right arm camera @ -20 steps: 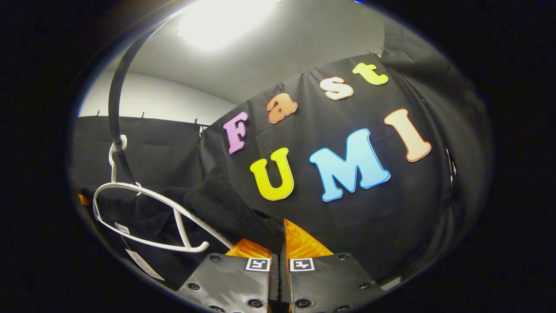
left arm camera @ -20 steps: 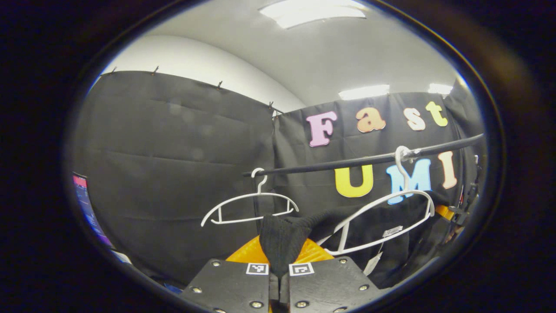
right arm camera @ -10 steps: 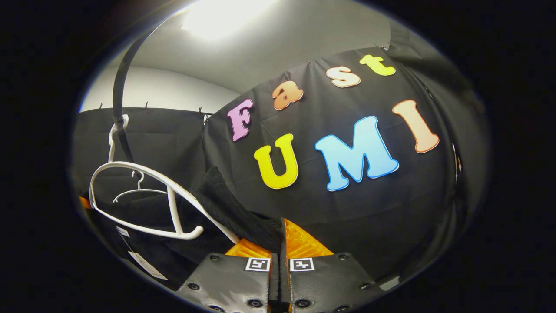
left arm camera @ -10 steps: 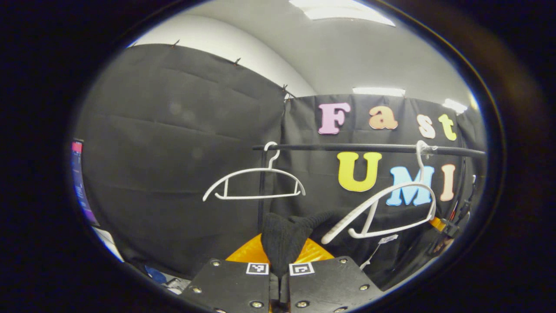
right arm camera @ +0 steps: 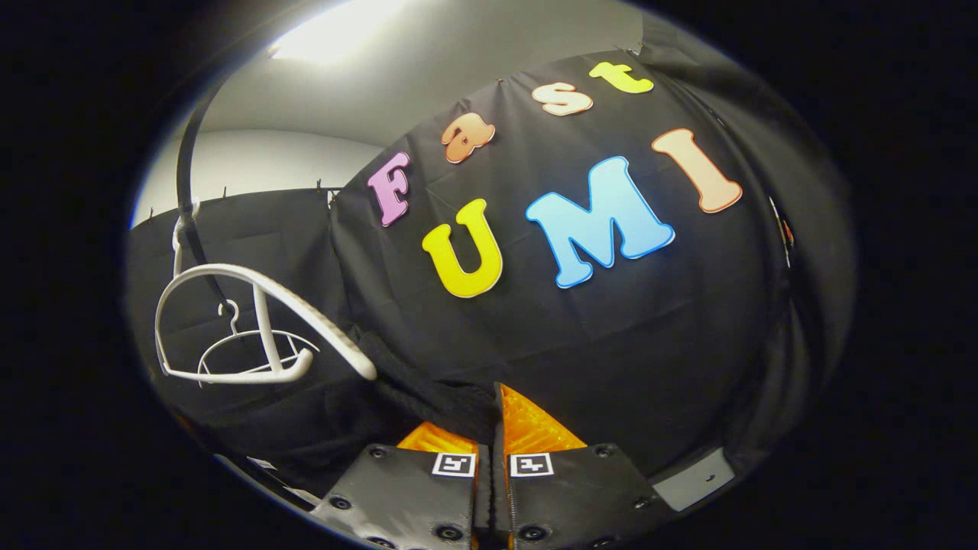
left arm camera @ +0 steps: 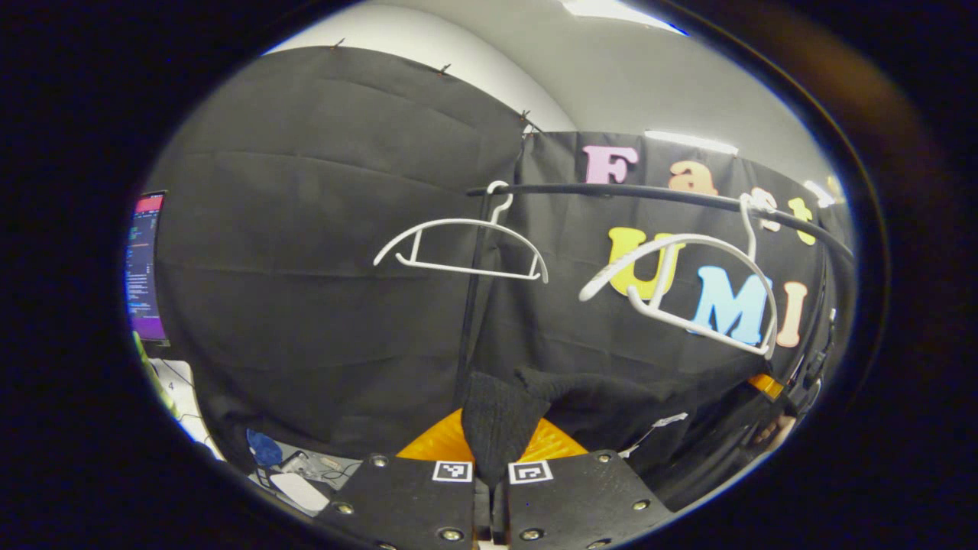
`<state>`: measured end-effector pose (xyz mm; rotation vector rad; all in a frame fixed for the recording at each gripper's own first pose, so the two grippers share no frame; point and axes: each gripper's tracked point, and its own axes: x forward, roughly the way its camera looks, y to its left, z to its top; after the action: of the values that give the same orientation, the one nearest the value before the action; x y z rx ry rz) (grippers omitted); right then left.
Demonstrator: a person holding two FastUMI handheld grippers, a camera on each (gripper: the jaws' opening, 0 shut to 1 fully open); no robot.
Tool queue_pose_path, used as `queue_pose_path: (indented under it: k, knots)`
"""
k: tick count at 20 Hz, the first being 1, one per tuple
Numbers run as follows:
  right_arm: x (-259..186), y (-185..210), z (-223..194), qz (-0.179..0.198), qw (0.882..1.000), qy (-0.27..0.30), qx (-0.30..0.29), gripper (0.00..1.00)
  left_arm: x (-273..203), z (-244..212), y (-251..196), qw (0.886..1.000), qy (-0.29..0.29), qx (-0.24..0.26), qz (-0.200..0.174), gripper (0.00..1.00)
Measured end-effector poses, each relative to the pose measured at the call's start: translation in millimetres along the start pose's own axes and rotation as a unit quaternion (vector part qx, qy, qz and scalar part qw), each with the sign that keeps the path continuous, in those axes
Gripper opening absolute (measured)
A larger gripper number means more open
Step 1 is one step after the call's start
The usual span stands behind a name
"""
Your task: Grasp the clothes on the hanger with both hands and then place them into the laundry hamper below.
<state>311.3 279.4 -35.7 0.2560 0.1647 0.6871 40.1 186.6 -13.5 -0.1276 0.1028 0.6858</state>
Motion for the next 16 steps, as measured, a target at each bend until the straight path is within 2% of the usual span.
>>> queue_pose_path:
  k: [3, 7, 11, 12, 14, 15, 16]
  knots:
    - [-15.5, -15.6, -12.0, -0.031, 0.999, 0.024, -0.003, 0.03, -16.8, -12.7, -14.5, 1.000, 0.006, 0.014, -0.019, 0.02]
    - [-47.9, -20.2, -17.7, -0.062, 0.997, 0.031, -0.038, 0.02, -26.5, -30.5, -14.6, 0.997, 0.017, 0.061, -0.044, 0.04]
    - [-84.5, -23.4, -43.0, -0.104, 0.991, 0.058, -0.061, 0.03, -25.1, -45.9, -20.1, 0.987, 0.032, 0.128, -0.089, 0.04]
    - [-94.3, -23.5, -53.6, -0.117, 0.989, 0.071, -0.062, 0.03, -25.9, -51.9, -22.3, 0.985, 0.033, 0.130, -0.105, 0.02]
    - [-116.4, -20.6, -77.3, -0.138, 0.982, 0.108, -0.069, 0.03, -22.9, -62.1, -29.3, 0.983, 0.041, 0.119, -0.137, 0.05]
    - [-127.4, -18.3, -84.3, -0.147, 0.979, 0.119, -0.077, 0.00, -26.1, -69.1, -30.0, 0.981, 0.051, 0.114, -0.148, 0.02]
    - [-139.2, -14.4, -90.2, -0.154, 0.976, 0.127, -0.084, 0.03, -27.0, -72.5, -29.4, 0.980, 0.057, 0.110, -0.154, 0.05]
